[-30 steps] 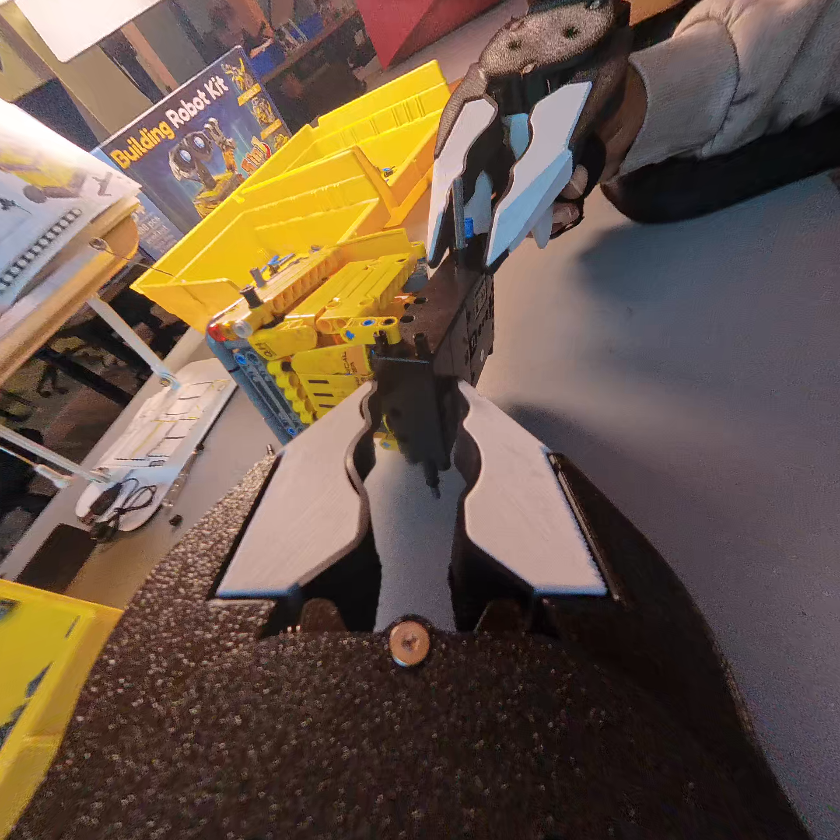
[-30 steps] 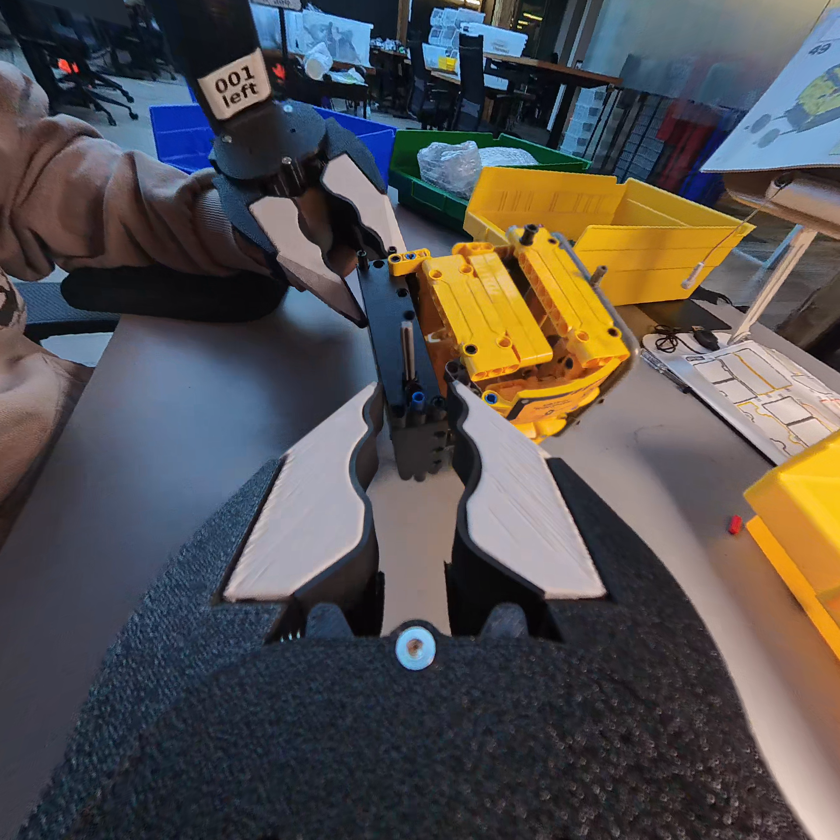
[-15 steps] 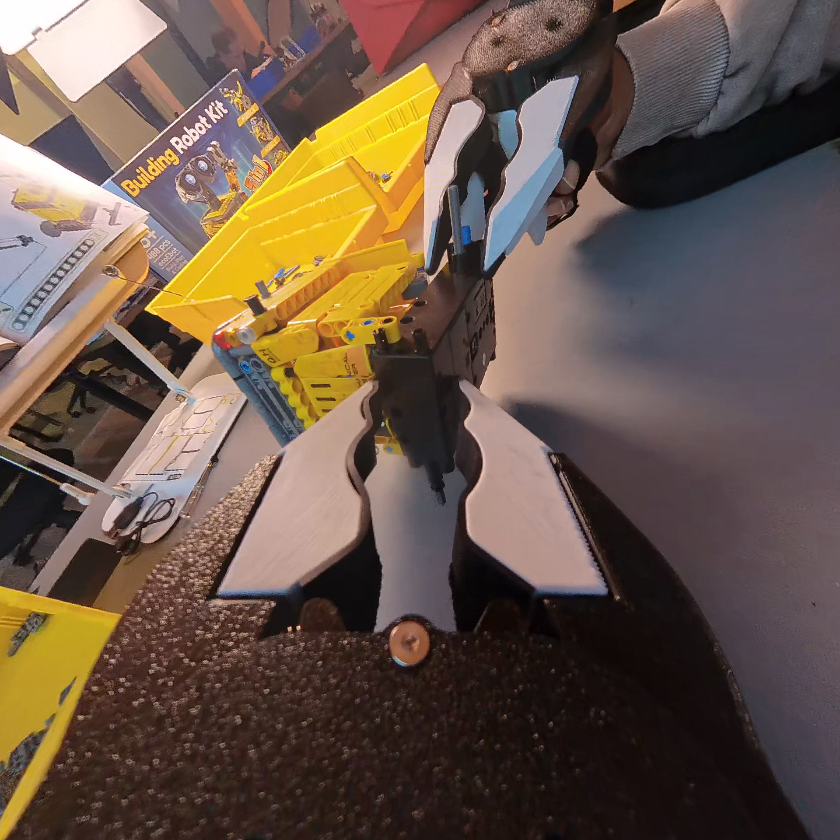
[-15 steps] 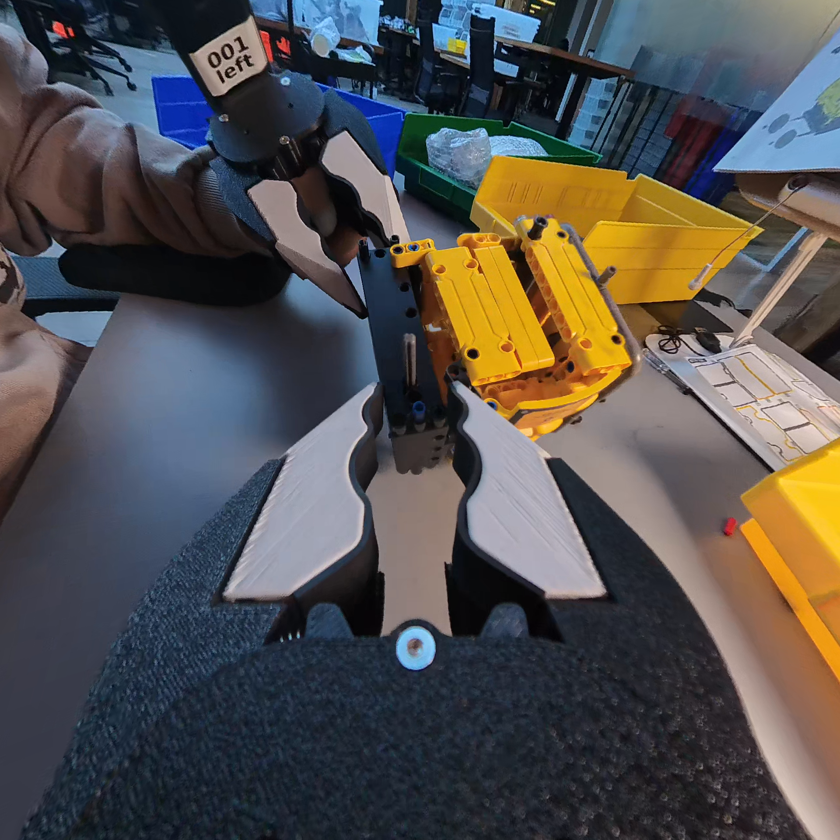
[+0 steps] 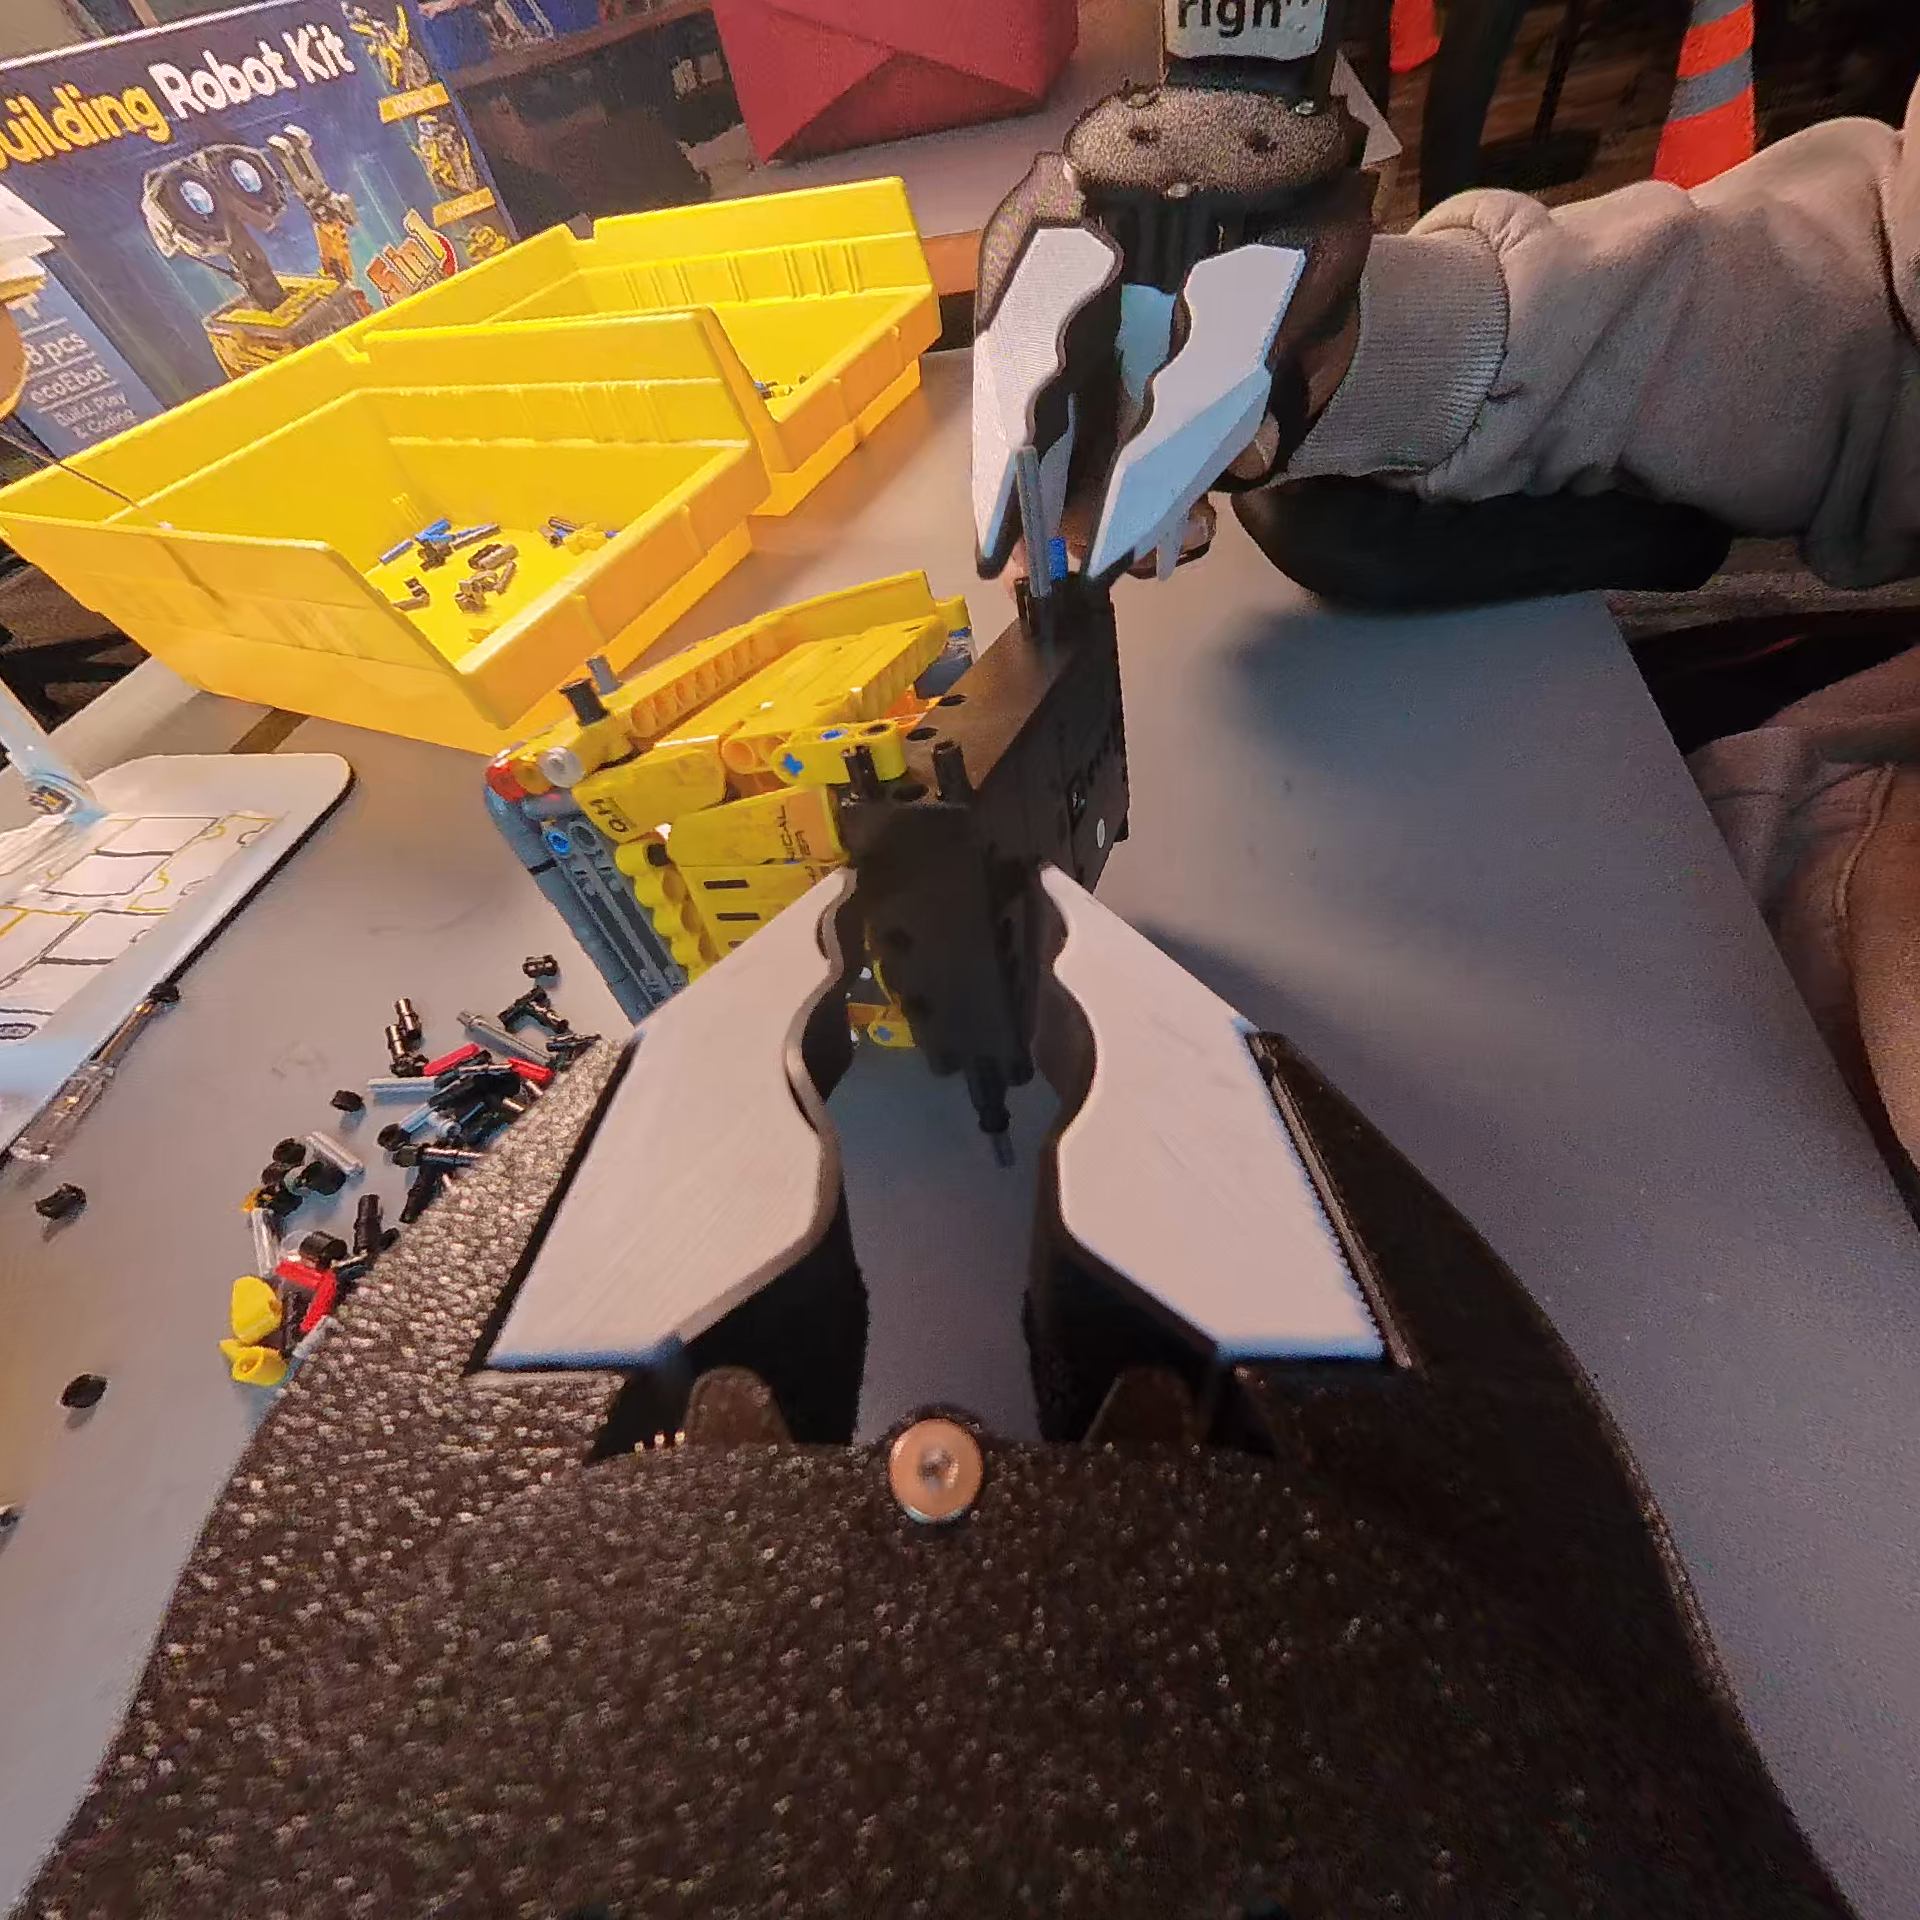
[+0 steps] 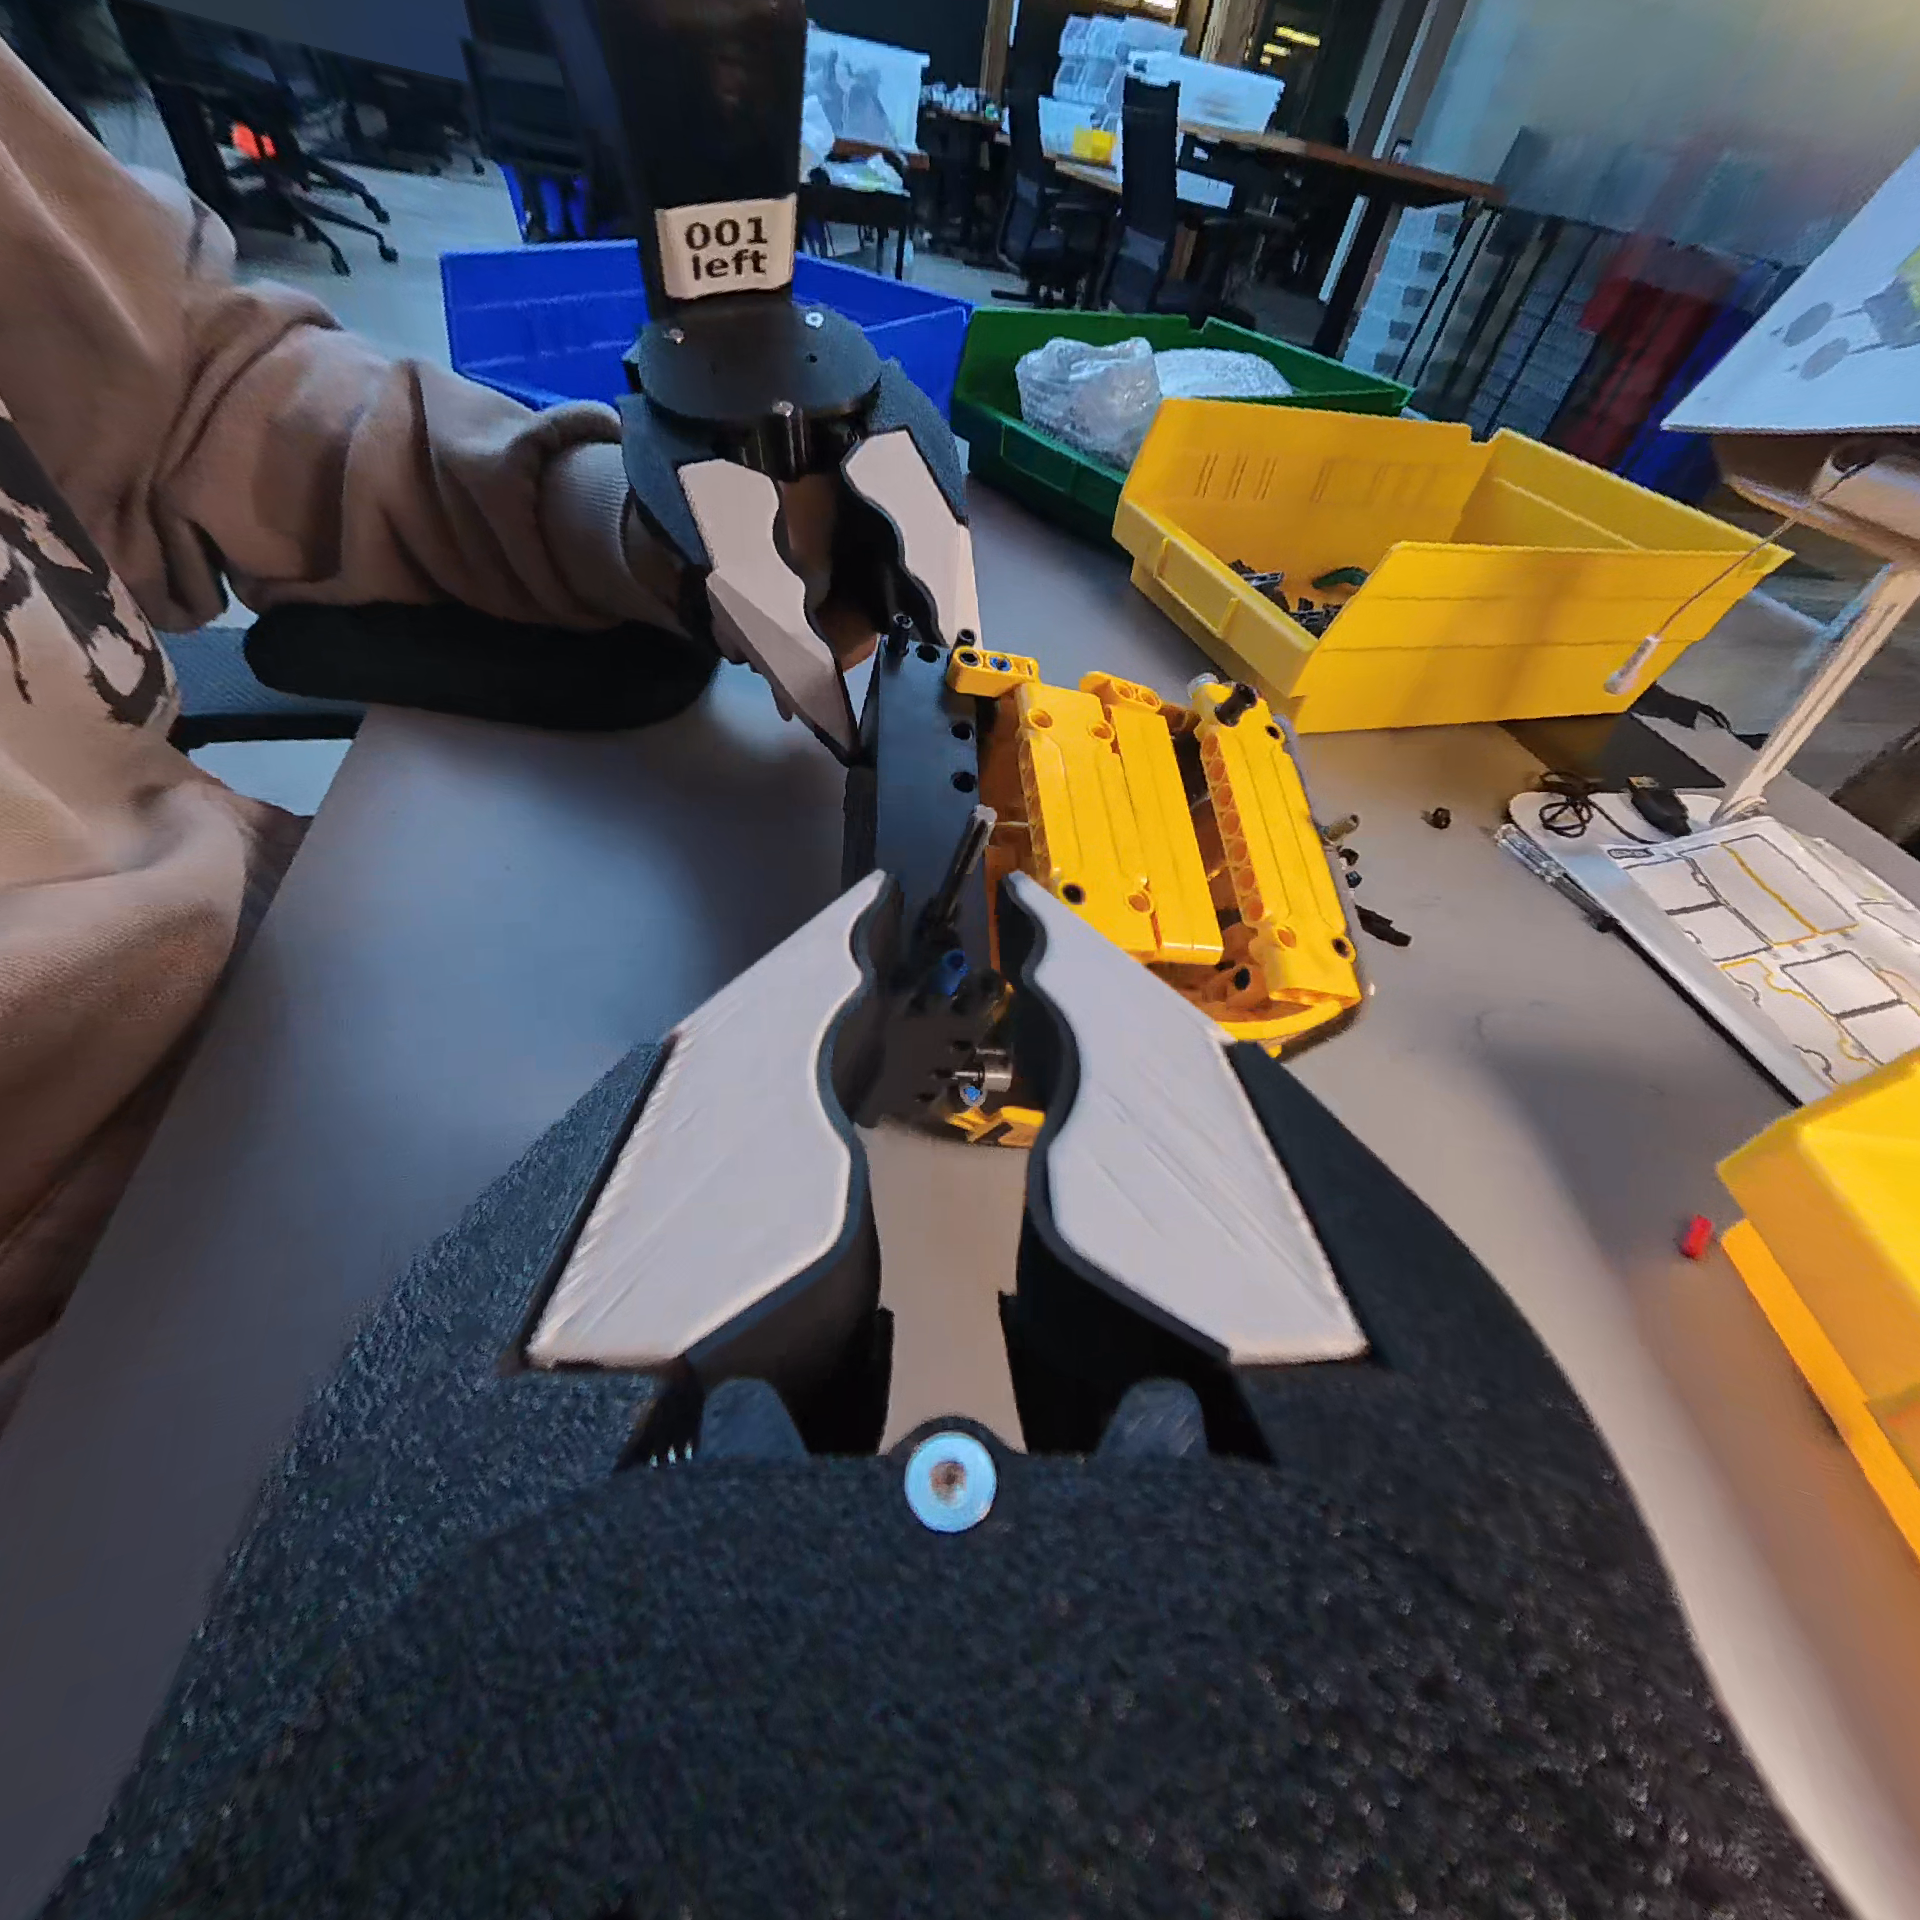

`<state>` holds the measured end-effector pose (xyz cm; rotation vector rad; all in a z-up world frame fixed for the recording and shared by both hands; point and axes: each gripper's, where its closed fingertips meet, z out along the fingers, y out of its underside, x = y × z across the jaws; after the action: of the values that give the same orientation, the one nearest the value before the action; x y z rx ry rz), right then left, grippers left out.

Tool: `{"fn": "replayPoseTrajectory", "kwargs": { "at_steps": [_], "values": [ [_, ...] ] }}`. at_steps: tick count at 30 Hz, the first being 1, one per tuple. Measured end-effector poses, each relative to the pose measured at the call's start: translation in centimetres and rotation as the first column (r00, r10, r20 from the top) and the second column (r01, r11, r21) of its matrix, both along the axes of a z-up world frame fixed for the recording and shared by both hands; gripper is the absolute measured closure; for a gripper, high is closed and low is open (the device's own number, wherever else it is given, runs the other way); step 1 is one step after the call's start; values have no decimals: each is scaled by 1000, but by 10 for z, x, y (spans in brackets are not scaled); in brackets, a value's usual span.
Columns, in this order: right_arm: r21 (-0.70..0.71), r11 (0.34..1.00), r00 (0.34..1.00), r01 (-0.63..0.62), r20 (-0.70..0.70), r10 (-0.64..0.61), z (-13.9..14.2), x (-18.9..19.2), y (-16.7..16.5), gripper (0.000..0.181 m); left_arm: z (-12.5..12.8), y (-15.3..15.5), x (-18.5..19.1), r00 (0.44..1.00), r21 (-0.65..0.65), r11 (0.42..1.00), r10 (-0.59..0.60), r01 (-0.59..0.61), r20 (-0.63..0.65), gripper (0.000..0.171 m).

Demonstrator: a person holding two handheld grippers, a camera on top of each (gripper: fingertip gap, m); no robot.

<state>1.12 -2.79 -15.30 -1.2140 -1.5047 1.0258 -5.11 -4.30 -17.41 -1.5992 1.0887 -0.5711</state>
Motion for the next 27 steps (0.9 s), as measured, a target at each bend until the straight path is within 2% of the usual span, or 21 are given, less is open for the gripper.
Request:
{"fn": "replayPoseTrajectory", "kwargs": {
  "at_steps": [2, 10, 12, 15, 22, 27],
  "values": [
    [-6, 1000, 998, -17, 57, 17, -7, 0, -1, 168, -1, 1, -1, 1000, -3, 1000, 3, -3, -2, 141],
    [22, 999, 985, -39, 172, 34, -7, -2, -2, 169, -4, 1, -4, 999, 1, 1000, 3, -3, -35, 140],
    [67, 997, 980, -46, 197, 32, -6, 0, -3, 163, -6, 1, -7, 998, 7, 1000, 2, -1, -58, 140],
    [57, 996, 973, -69, 223, 54, -6, 6, -8, 151, -9, -1, -10, 997, -2, 1000, -7, 7, -74, 140],
    [30, 1000, 989, -7, 145, 3, -4, 0, -1, 154, -16, -1, -14, 996, -38, 999, -14, 11, -85, 141],
    [22, 1000, 983, 21, 182, -25, -15, -4, 3, 156, -16, -1, -13, 996, -37, 999, -16, 13, -86, 141]
  ]
}}
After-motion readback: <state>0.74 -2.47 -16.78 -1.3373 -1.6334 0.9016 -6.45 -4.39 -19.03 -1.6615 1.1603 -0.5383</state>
